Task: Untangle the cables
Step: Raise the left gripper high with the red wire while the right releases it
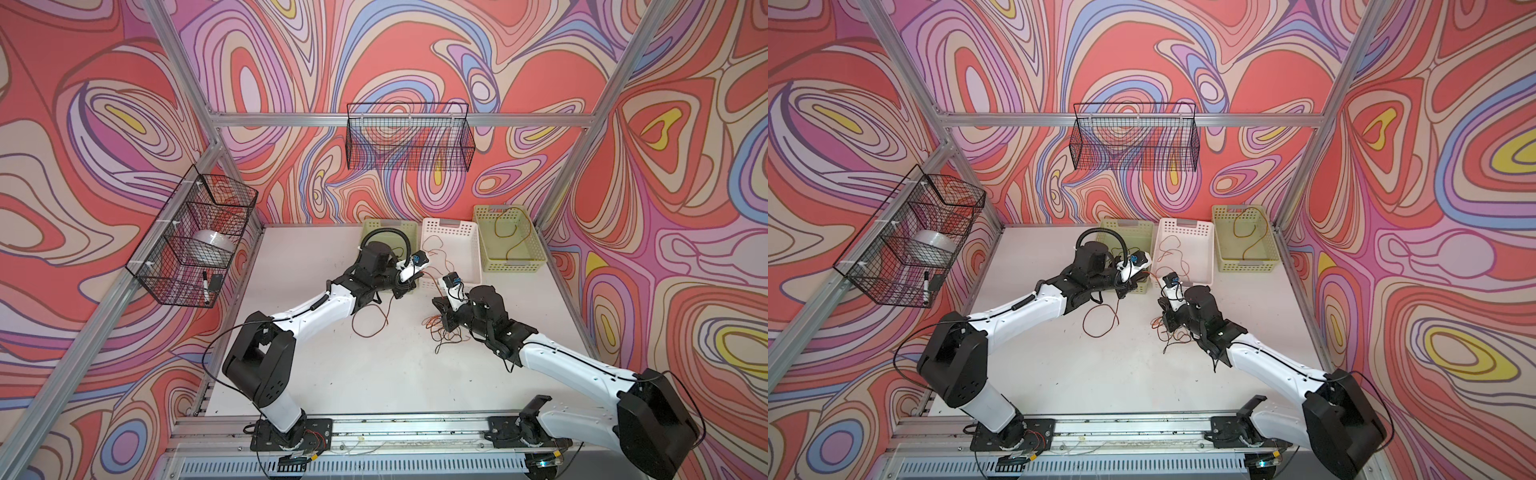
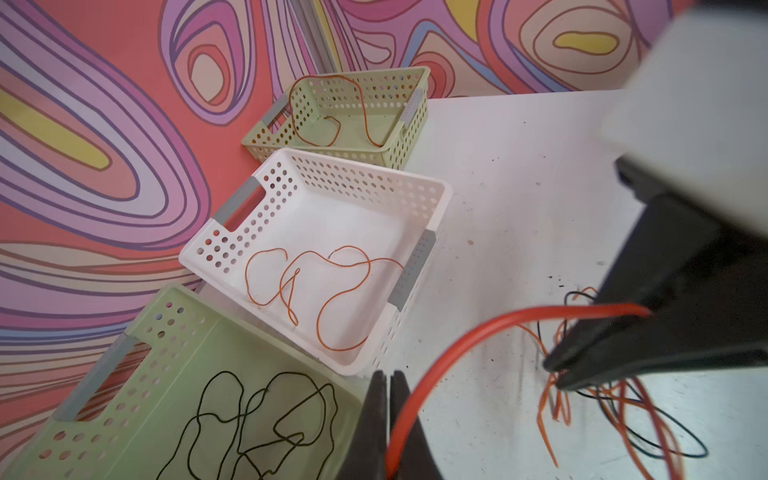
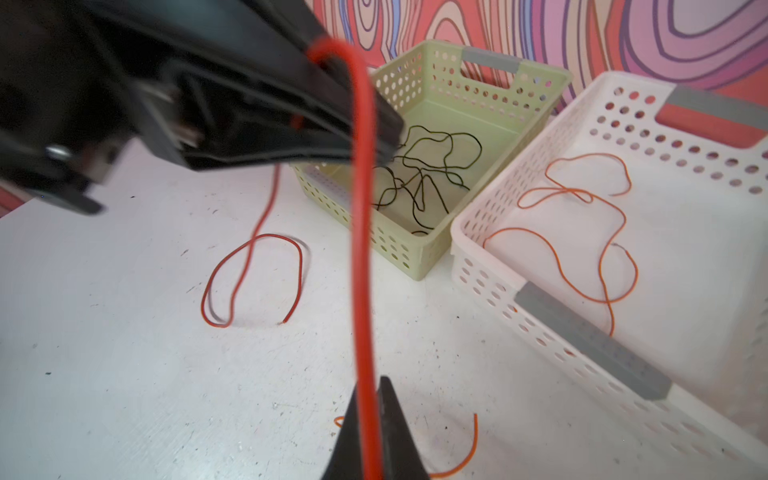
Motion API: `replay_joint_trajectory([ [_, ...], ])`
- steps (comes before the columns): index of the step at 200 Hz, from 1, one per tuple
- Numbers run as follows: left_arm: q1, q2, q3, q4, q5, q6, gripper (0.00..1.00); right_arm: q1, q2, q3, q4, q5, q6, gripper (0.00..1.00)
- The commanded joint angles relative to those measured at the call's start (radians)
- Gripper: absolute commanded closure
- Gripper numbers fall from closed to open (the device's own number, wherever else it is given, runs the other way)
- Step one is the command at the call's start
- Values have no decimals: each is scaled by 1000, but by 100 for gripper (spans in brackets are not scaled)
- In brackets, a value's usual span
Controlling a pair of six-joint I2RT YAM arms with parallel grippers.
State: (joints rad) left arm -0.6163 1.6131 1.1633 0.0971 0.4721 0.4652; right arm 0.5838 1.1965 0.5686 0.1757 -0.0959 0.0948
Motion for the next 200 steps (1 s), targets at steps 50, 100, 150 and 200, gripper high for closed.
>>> replay_joint_trajectory([
  [50, -12, -200, 79, -110, 64, -119, 100, 4, 239, -58, 300, 35, 324, 89],
  [100, -11, -236, 279, -246, -32, -96, 100, 4, 346, -52, 292, 16, 342, 85],
  [150, -9, -232, 484, -386, -94, -31, 100, 4, 408, -36, 269, 20, 358, 88],
  [200, 39, -199, 690, -494, -128, 0, 100, 5, 431, -39, 255, 22, 371, 88],
])
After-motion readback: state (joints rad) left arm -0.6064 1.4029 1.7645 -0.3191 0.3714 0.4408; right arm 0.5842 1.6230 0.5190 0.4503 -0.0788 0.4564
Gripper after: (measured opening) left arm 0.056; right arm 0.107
